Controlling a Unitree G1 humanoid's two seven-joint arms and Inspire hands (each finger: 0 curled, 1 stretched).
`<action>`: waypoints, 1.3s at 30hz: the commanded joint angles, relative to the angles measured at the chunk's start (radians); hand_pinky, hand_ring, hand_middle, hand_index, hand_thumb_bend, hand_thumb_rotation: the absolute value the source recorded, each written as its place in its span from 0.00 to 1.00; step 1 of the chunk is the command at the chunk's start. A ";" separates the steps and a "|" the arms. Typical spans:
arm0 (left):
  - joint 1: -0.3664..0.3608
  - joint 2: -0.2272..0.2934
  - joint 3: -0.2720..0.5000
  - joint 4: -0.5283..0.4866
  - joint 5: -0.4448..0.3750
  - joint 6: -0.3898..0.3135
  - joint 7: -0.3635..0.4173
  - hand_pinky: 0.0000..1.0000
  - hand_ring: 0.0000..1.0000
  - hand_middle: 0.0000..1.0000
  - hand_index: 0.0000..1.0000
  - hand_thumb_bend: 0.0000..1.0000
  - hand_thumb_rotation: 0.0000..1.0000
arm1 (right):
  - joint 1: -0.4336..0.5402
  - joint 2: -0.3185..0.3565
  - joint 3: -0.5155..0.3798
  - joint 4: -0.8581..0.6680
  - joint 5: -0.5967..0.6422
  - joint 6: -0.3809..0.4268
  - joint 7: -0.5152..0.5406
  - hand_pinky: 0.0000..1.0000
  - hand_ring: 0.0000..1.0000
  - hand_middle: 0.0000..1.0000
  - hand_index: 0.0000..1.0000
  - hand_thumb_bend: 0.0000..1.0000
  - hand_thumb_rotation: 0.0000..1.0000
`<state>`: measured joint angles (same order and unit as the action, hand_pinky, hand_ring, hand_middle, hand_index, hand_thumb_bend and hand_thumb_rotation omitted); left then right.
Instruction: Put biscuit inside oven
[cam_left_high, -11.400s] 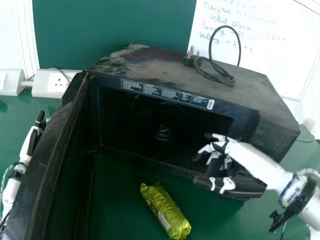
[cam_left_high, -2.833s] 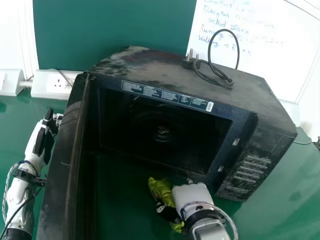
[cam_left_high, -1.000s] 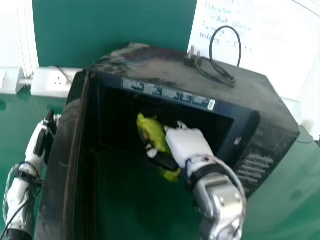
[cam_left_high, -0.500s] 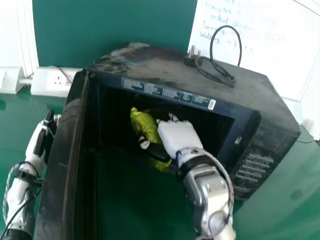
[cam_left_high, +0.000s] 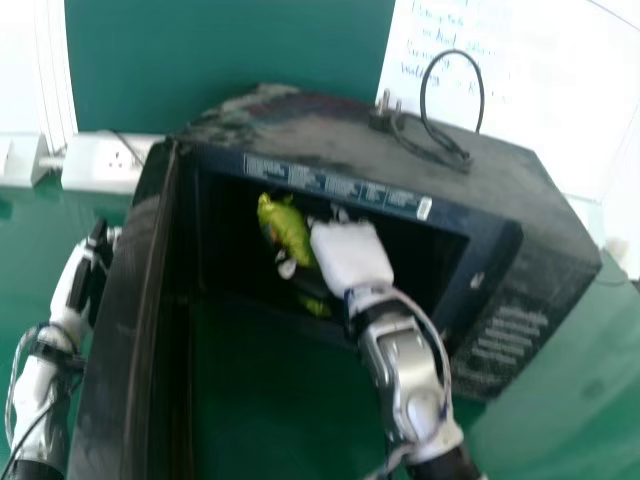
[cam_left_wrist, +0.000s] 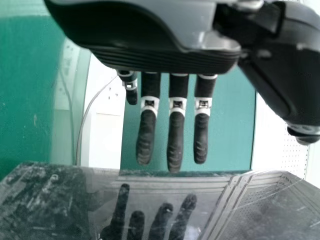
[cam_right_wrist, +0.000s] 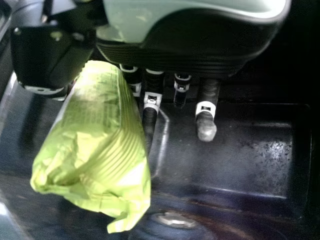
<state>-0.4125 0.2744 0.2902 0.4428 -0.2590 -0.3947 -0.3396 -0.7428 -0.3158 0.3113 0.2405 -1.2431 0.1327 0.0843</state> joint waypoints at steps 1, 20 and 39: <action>0.016 -0.004 0.000 -0.010 -0.010 0.004 0.001 0.25 0.29 0.39 0.49 0.52 0.07 | -0.039 -0.003 0.020 0.050 0.010 0.012 -0.058 0.10 0.16 0.47 0.48 0.53 0.00; 0.021 -0.001 0.003 -0.012 -0.018 0.001 -0.009 0.25 0.29 0.39 0.49 0.52 0.07 | -0.213 -0.029 0.118 0.405 0.114 0.023 -0.279 0.09 0.16 0.47 0.49 0.53 0.00; 0.024 -0.001 0.004 -0.017 -0.014 0.004 -0.004 0.26 0.29 0.39 0.49 0.52 0.07 | -0.079 -0.125 0.126 -0.117 0.126 0.233 0.340 0.47 0.63 0.76 0.87 0.83 0.39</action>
<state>-0.4021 0.2745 0.2915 0.4336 -0.2597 -0.3917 -0.3401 -0.8374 -0.4293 0.4425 0.1664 -1.1114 0.3519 0.3898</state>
